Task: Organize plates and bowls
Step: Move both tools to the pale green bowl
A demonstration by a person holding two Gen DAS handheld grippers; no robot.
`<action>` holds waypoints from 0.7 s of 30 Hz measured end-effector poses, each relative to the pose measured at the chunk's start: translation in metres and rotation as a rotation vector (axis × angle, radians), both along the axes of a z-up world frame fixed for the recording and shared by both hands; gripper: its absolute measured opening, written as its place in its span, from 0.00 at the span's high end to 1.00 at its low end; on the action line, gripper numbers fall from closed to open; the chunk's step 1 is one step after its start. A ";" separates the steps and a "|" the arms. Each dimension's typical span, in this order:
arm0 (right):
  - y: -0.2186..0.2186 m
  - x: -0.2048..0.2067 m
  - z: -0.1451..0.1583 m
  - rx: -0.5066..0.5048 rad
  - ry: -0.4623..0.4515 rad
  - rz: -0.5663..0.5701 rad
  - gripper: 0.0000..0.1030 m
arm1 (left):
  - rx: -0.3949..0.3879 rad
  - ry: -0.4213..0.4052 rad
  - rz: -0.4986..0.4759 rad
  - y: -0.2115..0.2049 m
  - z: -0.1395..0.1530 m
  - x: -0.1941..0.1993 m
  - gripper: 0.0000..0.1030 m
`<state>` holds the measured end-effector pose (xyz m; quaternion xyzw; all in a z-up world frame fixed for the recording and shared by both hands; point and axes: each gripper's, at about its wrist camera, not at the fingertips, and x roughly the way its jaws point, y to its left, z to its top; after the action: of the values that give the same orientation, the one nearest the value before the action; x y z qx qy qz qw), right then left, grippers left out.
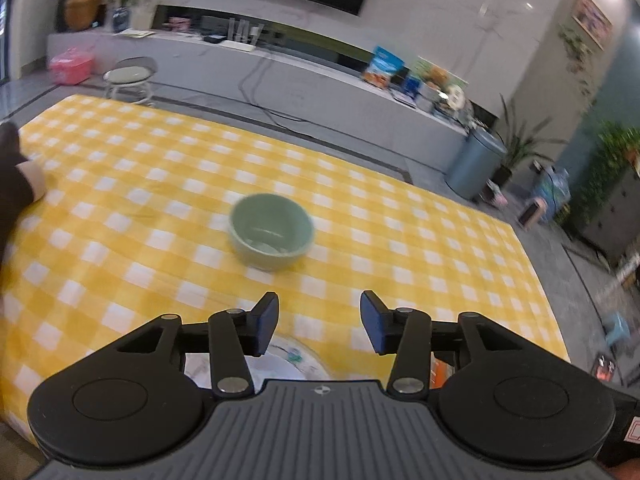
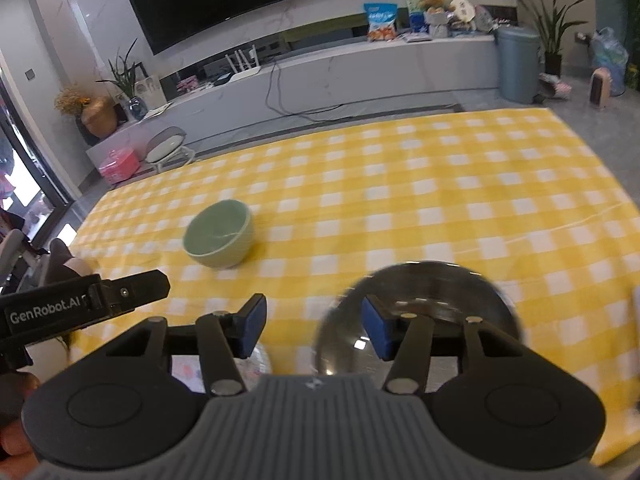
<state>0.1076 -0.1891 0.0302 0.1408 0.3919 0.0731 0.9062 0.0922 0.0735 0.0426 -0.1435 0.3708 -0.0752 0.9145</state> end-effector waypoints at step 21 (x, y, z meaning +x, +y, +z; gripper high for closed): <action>0.056 0.095 -0.027 0.085 0.049 -0.031 0.46 | -0.083 -0.011 0.090 0.056 -0.029 0.071 0.36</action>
<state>0.2022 -0.1333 0.0028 0.1867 0.4084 0.0723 0.8906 0.1634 0.1292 0.0140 -0.1974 0.3555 -0.0499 0.9122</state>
